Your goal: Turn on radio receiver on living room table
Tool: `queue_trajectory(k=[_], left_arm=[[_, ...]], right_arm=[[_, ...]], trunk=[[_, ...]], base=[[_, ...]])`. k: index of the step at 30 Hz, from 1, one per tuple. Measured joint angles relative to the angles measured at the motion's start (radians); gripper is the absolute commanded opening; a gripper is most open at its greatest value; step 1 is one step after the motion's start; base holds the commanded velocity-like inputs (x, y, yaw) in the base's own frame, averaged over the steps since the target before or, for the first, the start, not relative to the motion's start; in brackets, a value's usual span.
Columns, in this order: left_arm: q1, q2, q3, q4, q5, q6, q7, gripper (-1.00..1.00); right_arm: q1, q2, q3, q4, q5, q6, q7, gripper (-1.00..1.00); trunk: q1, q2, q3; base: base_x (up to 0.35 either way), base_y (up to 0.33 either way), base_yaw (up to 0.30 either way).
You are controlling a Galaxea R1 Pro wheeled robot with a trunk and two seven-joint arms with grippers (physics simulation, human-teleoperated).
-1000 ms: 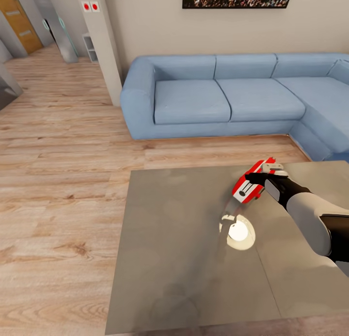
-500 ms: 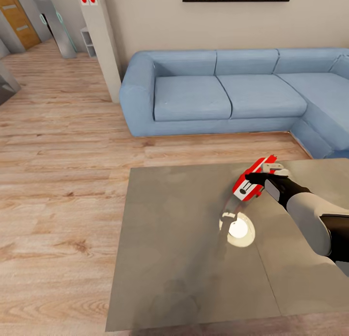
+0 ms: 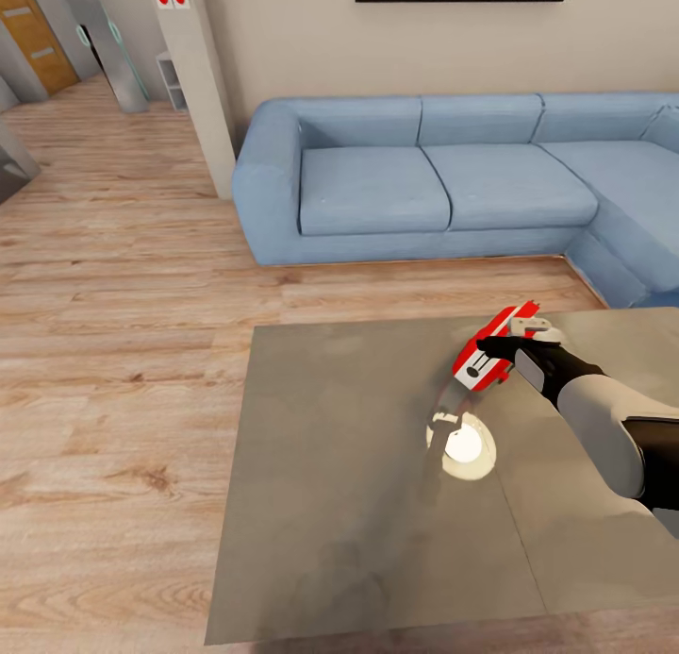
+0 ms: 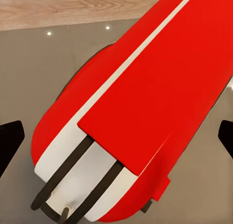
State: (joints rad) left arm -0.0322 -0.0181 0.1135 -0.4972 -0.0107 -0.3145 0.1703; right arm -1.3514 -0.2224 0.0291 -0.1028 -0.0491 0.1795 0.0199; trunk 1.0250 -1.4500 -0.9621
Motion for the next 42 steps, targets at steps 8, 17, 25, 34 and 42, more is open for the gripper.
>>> queue_trajectory(k=[8,17,25,34,42], left_arm=[[0.000,0.000,0.000,0.000,0.000,0.000,0.000,1.00],[0.000,0.000,0.000,0.000,0.000,0.000,0.000,1.00],[0.000,0.000,0.000,0.000,0.000,0.000,0.000,1.00],[0.000,0.000,0.000,0.000,0.000,0.000,0.000,1.00],[0.000,0.000,0.000,0.000,0.000,0.000,0.000,1.00]], right_arm=[[0.000,0.000,0.000,0.000,0.000,0.000,0.000,1.00],[0.000,0.000,0.000,0.000,0.000,-0.001,0.000,1.00],[0.000,0.001,0.000,0.001,0.000,-0.021,0.000,1.00],[0.000,0.001,-0.004,0.003,0.003,-0.034,0.000,-1.00],[0.000,0.001,-0.002,0.003,0.000,-0.036,0.000,-1.00]], trunk=[[0.000,0.000,-0.008],[0.000,0.000,-0.010],[0.000,0.000,-0.010],[0.000,0.000,-0.010],[0.000,0.000,-0.010]], base=[[0.000,0.000,0.000],[0.000,0.000,0.000],[0.000,0.000,0.000],[0.000,0.000,0.000],[0.000,0.000,0.000]])
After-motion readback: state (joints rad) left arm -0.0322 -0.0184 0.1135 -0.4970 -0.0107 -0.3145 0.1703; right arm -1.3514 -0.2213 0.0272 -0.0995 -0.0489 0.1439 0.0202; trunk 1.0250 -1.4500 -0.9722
